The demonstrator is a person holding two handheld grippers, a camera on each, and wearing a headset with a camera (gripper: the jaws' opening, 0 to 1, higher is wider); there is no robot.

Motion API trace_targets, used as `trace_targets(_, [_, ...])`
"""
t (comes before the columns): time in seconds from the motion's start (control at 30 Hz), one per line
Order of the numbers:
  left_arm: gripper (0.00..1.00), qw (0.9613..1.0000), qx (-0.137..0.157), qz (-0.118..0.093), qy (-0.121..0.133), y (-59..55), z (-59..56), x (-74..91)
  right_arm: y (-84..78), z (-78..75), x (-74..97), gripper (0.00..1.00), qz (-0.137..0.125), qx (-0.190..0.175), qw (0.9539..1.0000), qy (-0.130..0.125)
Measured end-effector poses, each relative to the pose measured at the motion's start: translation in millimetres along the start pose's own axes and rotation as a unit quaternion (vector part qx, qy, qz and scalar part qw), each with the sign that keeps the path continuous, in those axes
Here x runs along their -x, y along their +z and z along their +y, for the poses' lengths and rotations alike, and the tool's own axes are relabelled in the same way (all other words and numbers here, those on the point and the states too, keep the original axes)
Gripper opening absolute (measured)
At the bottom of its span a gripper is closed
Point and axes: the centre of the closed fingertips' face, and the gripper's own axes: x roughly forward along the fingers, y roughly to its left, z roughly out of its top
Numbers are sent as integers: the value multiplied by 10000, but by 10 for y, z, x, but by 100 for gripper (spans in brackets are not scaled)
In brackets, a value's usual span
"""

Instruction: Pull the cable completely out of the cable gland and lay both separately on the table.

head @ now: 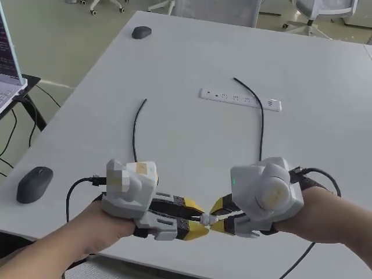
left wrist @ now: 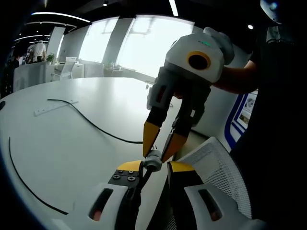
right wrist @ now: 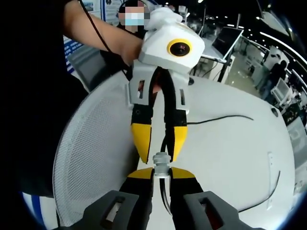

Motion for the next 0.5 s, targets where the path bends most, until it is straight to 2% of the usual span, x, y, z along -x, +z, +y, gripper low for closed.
trace_targets(0.5, [16,9996,-285,63,-24,-12,-13,-34,-30,29,-9,7,-98,-23,9999,27])
